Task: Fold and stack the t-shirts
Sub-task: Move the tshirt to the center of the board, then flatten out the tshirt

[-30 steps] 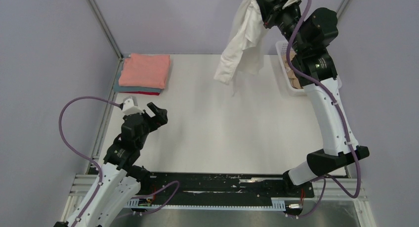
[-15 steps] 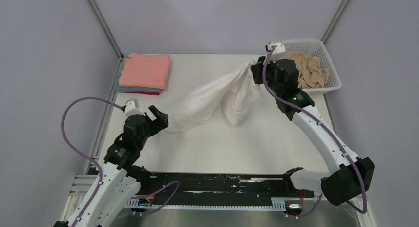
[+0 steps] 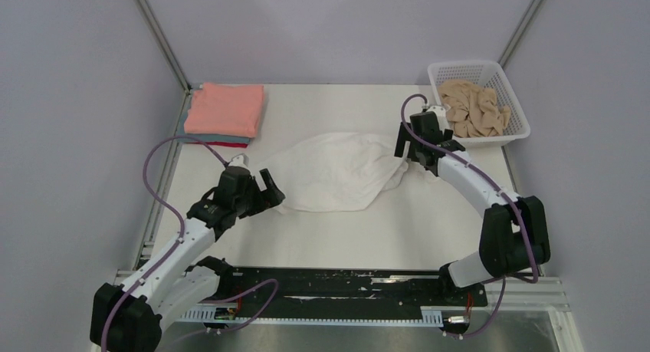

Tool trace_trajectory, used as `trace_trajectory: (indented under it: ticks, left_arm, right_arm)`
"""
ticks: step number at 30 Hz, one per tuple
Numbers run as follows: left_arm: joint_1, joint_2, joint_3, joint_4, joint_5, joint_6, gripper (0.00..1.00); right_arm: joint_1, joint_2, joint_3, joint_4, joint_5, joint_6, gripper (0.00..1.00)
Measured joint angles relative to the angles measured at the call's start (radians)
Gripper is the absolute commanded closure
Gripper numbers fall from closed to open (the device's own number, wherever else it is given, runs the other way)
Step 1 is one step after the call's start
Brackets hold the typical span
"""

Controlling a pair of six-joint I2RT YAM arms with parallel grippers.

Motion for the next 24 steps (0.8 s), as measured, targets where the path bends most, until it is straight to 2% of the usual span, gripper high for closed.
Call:
trace_trajectory:
  ticks: [4, 7, 14, 18, 20, 22, 23, 24]
  left_arm:
    - [-0.074, 0.078, -0.003, 0.044, 0.008, -0.020, 0.00]
    - [-0.090, 0.147, -0.003, 0.072, -0.005, -0.044, 0.00]
    - [-0.089, 0.291, -0.003, 0.125, -0.043, -0.103, 0.03]
    - [-0.089, 0.362, 0.026, 0.175, -0.063, -0.139, 0.10]
    - [-0.089, 0.415, 0.062, 0.184, -0.085, -0.157, 0.14]
    - [-0.089, 0.470, 0.106, 0.183, -0.107, -0.168, 0.23]
    - [-0.089, 0.499, 0.132, 0.177, -0.114, -0.172, 0.33]
    - [-0.089, 0.534, 0.161, 0.174, -0.124, -0.171, 0.47]
  right_arm:
    - [0.002, -0.218, -0.122, 0.037, 0.009, 0.074, 0.00]
    - [-0.001, -0.319, -0.224, 0.072, 0.011, 0.109, 0.00]
    - [-0.044, -0.295, -0.311, 0.115, 0.011, 0.174, 0.00]
    - [-0.085, -0.264, -0.332, 0.200, -0.024, 0.180, 0.00]
    - [-0.112, -0.236, -0.337, 0.227, -0.050, 0.190, 0.00]
    - [-0.153, -0.203, -0.343, 0.248, -0.097, 0.214, 0.00]
    - [-0.173, -0.188, -0.346, 0.253, -0.114, 0.226, 0.00]
    - [-0.193, -0.177, -0.349, 0.258, -0.129, 0.237, 0.00]
